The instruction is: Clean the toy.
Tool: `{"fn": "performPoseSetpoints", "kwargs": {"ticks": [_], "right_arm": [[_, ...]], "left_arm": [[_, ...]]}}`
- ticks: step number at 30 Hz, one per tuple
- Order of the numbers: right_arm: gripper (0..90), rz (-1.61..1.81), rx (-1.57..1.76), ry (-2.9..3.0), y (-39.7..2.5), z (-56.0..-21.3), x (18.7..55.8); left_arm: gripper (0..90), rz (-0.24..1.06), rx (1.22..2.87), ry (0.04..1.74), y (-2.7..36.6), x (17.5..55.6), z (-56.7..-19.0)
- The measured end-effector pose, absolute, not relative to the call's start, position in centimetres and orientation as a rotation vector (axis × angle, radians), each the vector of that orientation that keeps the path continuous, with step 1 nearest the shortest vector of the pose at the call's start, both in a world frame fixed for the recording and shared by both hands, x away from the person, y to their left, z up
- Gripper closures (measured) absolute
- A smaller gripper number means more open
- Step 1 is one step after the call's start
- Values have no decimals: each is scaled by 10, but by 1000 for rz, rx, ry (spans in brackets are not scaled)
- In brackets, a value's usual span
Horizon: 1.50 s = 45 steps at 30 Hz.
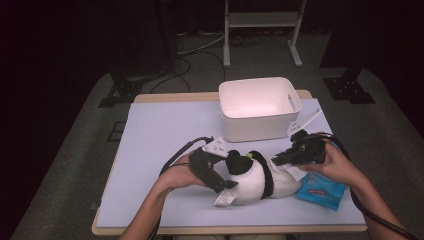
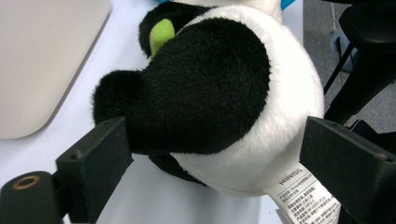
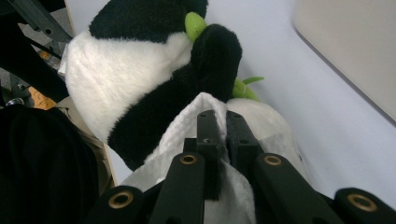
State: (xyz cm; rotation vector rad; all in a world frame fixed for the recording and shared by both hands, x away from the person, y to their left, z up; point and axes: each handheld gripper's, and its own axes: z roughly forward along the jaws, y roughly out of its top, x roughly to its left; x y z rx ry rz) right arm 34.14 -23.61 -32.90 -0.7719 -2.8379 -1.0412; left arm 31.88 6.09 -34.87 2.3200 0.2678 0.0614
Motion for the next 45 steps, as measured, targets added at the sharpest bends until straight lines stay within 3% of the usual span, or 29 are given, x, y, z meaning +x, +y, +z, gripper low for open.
{"fn": "performPoseSetpoints", "kwargs": {"ticks": [17, 29, 35, 45], "right_arm": [[849, -1070, -783, -2823, -242, -331, 339], [848, -1081, -781, -2826, -243, -332, 335], [850, -1099, -788, -2821, -243, -330, 333], [849, -1117, -768, -2841, -237, -323, 331]], "left_arm": [[76, 0, 2316, 293, 63, 313, -363], [63, -97, 2303, 285, 43, 317, -381], [234, -71, 2264, 265, 49, 319, -374], [296, -31, 2254, 249, 64, 325, -362]]}}
